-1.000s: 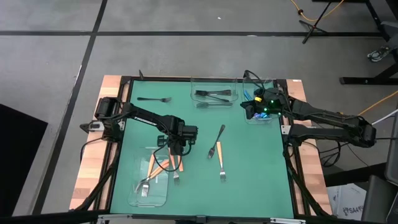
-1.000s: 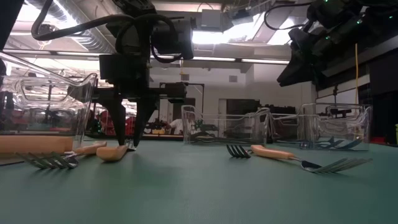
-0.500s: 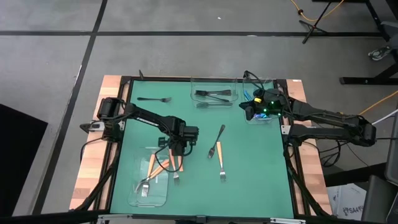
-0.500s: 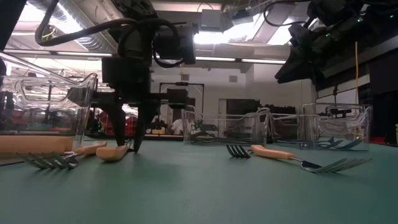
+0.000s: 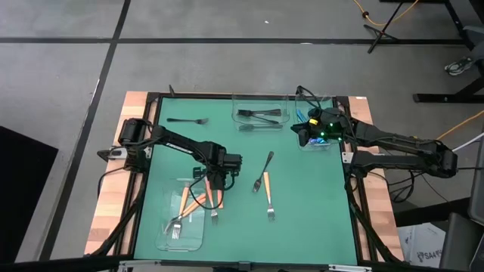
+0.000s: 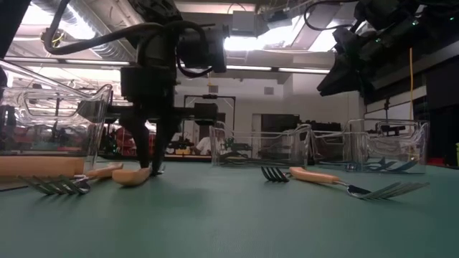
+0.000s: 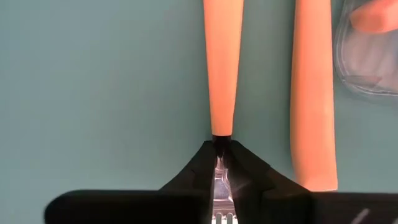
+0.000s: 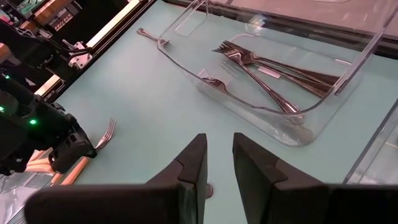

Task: Sort silverware by color (type)
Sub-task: Put the orange fork into the bottom transparent bin

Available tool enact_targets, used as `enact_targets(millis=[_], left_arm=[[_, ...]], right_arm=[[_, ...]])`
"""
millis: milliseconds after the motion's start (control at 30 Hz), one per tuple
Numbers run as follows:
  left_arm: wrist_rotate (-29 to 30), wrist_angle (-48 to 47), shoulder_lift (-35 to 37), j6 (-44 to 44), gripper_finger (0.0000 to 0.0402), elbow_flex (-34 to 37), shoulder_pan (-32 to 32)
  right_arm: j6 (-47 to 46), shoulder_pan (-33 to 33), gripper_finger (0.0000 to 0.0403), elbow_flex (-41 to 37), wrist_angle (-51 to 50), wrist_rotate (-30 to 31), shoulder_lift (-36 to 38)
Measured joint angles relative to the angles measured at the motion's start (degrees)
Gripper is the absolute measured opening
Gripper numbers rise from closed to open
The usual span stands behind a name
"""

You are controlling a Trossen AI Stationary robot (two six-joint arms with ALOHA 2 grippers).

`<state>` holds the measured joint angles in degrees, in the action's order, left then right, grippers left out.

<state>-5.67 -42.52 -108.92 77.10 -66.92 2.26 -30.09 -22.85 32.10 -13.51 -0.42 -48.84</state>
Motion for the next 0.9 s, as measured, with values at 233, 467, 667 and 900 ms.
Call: enact_targets(millis=[233, 467, 667, 900], left_arm=[[0.3, 0.0, 0.0, -0.4, 0.0016, 0.0, 0.0], [2.3, -0.3, -0.4, -4.2, 0.0016, -2.1, 0.0], [6.4, -0.1, -0.3, -12.5, 0.0016, -6.3, -0.1], [7.0, -4.4, -0.3, -19.7, 0.0016, -14.3, -0.2]], right_arm=[[0.0, 0.0, 0.0072, 0.0, 0.0, 0.0, 0.0], [0.0, 0.0, 0.0072, 0.0, 0.0, 0.0, 0.0], [0.0, 0.0, 0.0072, 0.0, 0.0, 0.0, 0.0], [0.1, 0.0, 0.0072, 0.0, 0.0, 0.0, 0.0]])
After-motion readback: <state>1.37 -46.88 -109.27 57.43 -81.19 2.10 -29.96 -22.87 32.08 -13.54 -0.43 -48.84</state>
